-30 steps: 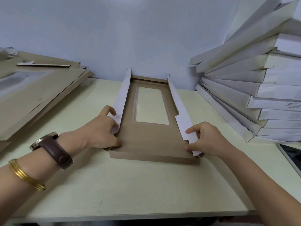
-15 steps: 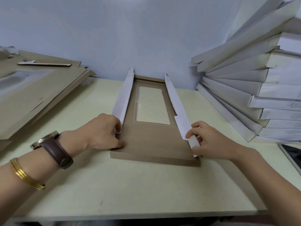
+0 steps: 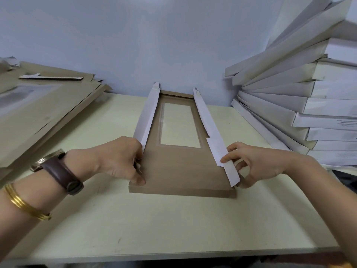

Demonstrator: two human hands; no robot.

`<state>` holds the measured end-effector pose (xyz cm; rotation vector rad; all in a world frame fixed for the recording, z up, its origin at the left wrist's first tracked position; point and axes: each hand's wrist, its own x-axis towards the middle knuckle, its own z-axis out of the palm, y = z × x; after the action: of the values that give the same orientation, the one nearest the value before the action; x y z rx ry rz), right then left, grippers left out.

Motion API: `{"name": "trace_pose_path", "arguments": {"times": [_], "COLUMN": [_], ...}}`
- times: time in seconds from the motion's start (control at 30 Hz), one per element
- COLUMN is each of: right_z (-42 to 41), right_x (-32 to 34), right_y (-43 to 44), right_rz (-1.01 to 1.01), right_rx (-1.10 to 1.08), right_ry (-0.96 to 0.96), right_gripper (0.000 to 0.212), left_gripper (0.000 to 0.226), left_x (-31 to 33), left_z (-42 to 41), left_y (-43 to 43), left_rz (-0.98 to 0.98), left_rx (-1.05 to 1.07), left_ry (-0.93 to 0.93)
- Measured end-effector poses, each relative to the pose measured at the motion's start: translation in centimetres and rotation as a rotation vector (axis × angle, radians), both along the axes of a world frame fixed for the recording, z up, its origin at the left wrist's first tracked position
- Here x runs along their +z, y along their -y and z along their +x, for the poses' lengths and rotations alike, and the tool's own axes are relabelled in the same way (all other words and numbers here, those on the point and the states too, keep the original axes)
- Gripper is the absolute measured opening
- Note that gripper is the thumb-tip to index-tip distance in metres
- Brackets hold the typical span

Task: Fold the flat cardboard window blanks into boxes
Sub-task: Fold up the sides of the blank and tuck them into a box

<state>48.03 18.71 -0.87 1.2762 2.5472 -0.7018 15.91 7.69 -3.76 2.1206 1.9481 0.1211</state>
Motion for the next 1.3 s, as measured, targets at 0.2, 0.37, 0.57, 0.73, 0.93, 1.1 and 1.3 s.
{"name": "trace_pose_path", "arguments": {"times": [0.2, 0.37, 0.57, 0.73, 0.93, 1.1, 1.3], "right_z": [-0.2, -0.4, 0.5, 0.8, 0.5, 1.2, 1.6], "right_x": [0.0, 0.1, 0.5, 0.0, -0.7, -1.1, -2.1], "right_y": [-0.2, -0.2, -0.4, -0.6, -0.7, -1.2, -1.4], "right_rz": [0.083, 0.063, -0.116, -0.086, 0.045, 0.095, 0.118], "right_rx": [0.022, -0.009, -0.012, 0.031, 0.064, 0.000, -0.029], "right_ry": [-0.114, -0.170, -0.099, -0.103, -0.269, -0.346, -0.368], "right_gripper": [0.054, 0.055, 0.071, 0.071, 0.037, 0.013, 0.038], "left_gripper": [0.035, 0.035, 0.033, 0.033, 0.033, 0.032, 0.029], "left_x": [0.1, 0.2, 0.5, 0.6, 0.6, 0.5, 0.5], "left_z": [-0.1, -0.1, 0.2, 0.2, 0.2, 0.1, 0.1], "left_y": [-0.1, 0.0, 0.0, 0.1, 0.1, 0.1, 0.1], "left_rz": [-0.010, -0.026, -0.053, -0.065, -0.059, -0.057, -0.070], "left_rx": [-0.005, -0.015, -0.002, 0.008, 0.006, -0.002, -0.008], "left_ry": [-0.013, -0.016, -0.049, -0.042, -0.040, -0.030, -0.018]}}
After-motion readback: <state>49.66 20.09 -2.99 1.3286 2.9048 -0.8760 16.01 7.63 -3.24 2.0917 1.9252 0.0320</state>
